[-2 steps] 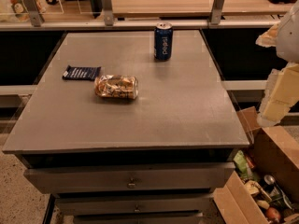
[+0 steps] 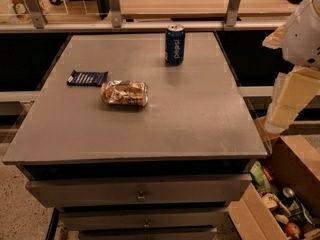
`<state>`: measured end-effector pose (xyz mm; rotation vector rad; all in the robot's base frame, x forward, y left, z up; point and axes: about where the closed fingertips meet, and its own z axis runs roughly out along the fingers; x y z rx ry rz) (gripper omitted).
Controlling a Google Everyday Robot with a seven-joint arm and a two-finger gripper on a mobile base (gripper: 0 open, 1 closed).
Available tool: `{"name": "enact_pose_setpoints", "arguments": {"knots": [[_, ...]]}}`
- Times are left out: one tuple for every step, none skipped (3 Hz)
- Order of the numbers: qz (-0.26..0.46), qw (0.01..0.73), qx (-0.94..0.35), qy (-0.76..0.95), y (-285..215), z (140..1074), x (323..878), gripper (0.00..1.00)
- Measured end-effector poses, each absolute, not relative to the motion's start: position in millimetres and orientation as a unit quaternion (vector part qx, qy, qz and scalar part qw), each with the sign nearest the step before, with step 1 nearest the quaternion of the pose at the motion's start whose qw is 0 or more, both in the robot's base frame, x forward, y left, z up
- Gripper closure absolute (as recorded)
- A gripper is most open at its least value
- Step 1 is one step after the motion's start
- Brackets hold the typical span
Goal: Place orange can upright
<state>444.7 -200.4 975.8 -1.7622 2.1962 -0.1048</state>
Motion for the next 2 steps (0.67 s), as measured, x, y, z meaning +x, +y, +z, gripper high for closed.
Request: {"name": "enact_pose_setpoints", "arguments": {"knots": [[-0.033,0.162,-0.64,0.75,-171,974,459,0.0],[-0.022,0.167,-0.663,0.729,-131,969,477,0.0]]}}
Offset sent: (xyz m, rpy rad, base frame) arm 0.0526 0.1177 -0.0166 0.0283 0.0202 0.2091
